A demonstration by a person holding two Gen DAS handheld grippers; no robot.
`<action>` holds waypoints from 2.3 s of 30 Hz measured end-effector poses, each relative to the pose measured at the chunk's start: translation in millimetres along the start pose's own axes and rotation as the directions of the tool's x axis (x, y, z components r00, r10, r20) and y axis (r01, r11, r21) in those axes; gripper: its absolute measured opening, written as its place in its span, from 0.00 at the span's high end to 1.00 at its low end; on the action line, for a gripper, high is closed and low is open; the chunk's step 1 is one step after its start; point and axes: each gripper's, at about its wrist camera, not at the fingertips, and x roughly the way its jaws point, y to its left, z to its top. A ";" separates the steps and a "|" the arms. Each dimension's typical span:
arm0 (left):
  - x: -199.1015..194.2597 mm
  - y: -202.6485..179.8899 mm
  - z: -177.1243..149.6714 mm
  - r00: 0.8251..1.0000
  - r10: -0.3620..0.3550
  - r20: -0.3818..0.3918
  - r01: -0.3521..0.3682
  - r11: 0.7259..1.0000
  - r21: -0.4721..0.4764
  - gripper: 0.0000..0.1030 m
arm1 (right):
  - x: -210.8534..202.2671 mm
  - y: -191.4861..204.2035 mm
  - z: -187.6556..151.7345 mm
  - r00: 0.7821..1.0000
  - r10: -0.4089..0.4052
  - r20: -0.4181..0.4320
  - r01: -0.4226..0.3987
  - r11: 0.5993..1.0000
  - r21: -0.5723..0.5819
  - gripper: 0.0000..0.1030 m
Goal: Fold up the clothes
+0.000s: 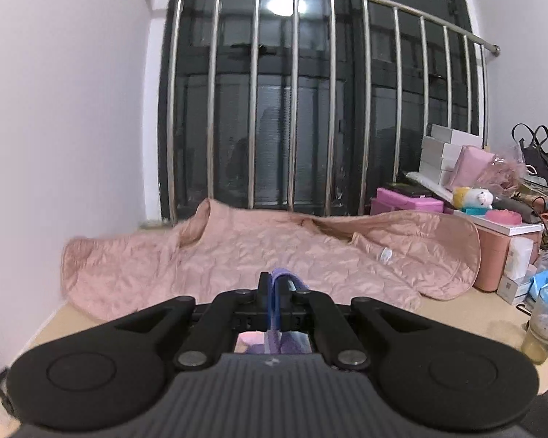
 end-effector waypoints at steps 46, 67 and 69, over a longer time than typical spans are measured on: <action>-13.4 -30.8 -45.3 0.980 0.096 -0.177 -0.071 0.987 0.142 0.99 | -0.6 -22.1 -31.7 0.973 -0.226 -0.037 0.221 0.970 -0.101 0.76; -25.1 -10.6 -102.0 0.966 -0.118 -0.232 0.175 0.954 0.243 0.45 | -26.1 23.1 -33.4 0.976 -0.212 0.053 0.217 0.916 -0.338 0.96; -16.4 -17.9 -110.5 0.964 -0.082 -0.254 0.170 0.923 0.346 0.45 | -26.5 25.7 -32.8 0.973 -0.222 0.055 0.227 0.914 -0.337 0.96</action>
